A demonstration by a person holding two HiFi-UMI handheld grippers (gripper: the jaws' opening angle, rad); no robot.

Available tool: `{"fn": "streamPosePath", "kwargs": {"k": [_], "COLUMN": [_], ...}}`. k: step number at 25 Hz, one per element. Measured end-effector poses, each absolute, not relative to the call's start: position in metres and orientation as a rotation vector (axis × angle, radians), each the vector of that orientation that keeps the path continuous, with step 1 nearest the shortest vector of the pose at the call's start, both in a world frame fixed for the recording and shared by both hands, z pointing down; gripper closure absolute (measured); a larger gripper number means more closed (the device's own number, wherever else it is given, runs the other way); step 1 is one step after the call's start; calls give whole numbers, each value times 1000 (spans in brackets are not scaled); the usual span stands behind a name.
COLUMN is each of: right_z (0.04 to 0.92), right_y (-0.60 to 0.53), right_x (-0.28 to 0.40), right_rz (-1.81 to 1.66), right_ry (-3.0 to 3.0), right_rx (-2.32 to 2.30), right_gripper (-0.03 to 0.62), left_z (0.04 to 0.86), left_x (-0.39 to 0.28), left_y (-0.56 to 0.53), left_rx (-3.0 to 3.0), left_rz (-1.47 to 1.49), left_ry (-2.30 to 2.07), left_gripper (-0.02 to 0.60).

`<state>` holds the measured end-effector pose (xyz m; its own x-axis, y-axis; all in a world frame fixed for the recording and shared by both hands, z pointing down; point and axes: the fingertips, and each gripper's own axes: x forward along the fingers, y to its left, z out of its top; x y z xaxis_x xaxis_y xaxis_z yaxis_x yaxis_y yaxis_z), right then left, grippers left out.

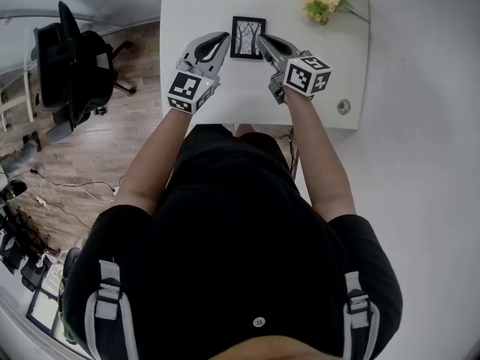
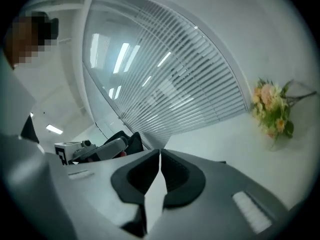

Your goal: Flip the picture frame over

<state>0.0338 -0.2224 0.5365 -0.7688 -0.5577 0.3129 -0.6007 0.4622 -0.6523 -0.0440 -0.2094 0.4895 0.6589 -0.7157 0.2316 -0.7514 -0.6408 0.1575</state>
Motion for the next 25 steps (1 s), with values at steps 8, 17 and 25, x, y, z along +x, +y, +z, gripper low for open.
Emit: {"fn": "streamPosePath", "kwargs": {"k": [8,17,25], "right_z": [451,389,354], "right_y": [-206,-175,-161], "right_x": [28,30,34], "right_rz": [626,233,187], "right_ry": [-2749,-2803,-2849], "right_rx": [1046,1048,1078], "right_gripper": [585,585,585], "left_z": [445,396,362], "left_x": [-38,-37,-36], "left_y": [-188,-168,-160], "left_rx": [2687,2759,2799], "left_rz": [172,109,109], "left_ry": [-1148,-1127,-1130], "left_gripper": [575,575,575]}}
